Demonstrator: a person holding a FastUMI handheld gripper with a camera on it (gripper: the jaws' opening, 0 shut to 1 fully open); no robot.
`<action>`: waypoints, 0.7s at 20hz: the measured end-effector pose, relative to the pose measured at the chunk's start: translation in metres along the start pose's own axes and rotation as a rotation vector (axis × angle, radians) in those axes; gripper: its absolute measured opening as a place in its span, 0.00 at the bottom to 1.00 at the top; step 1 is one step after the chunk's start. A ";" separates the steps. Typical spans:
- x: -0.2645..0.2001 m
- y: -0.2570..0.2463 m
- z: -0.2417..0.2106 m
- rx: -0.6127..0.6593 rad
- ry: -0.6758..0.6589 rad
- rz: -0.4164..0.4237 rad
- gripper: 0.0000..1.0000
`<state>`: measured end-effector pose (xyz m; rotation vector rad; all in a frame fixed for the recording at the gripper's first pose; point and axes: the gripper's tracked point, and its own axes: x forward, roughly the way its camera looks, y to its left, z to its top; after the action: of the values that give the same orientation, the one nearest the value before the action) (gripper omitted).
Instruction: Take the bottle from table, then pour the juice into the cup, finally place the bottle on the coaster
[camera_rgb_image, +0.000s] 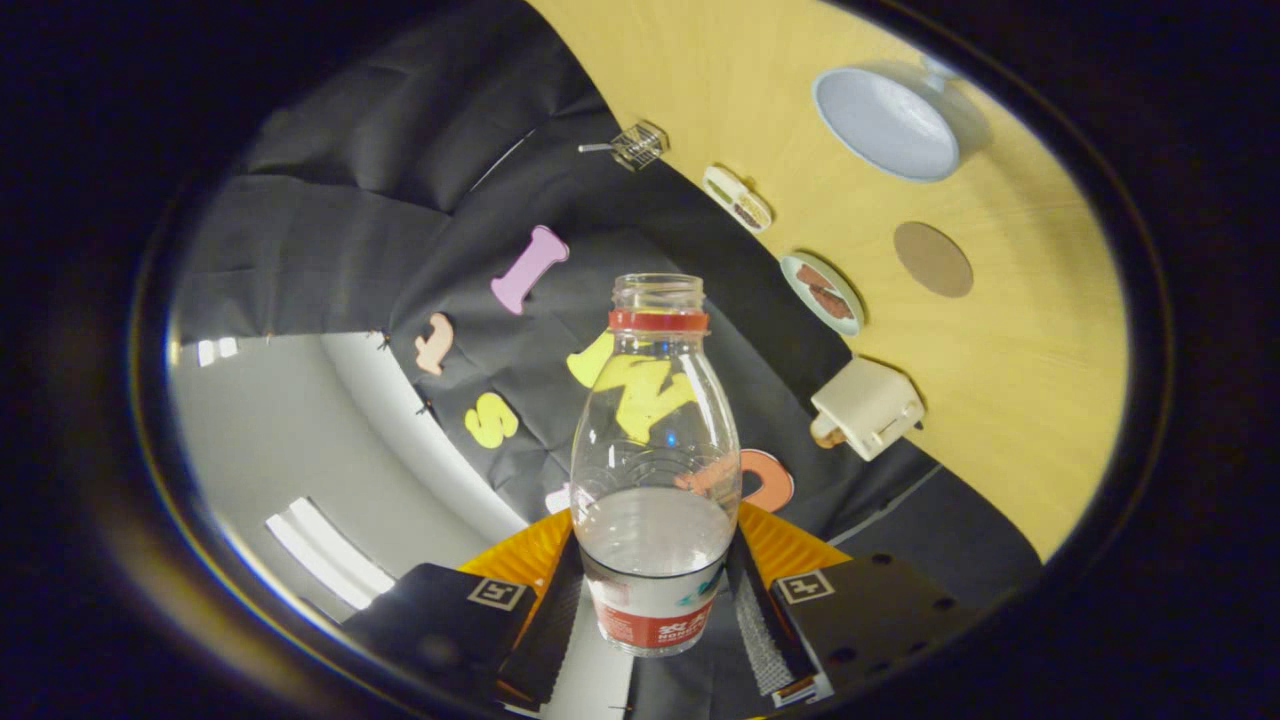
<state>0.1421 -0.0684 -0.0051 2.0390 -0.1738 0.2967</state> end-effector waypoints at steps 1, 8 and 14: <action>0.000 0.000 -0.002 -0.067 -0.002 -0.006 0.76; -0.002 0.006 -0.022 -0.535 0.067 -0.043 0.76; -0.003 0.014 -0.021 -0.864 0.111 -0.078 0.76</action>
<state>0.1328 -0.0562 0.0153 1.1676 -0.1225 0.2292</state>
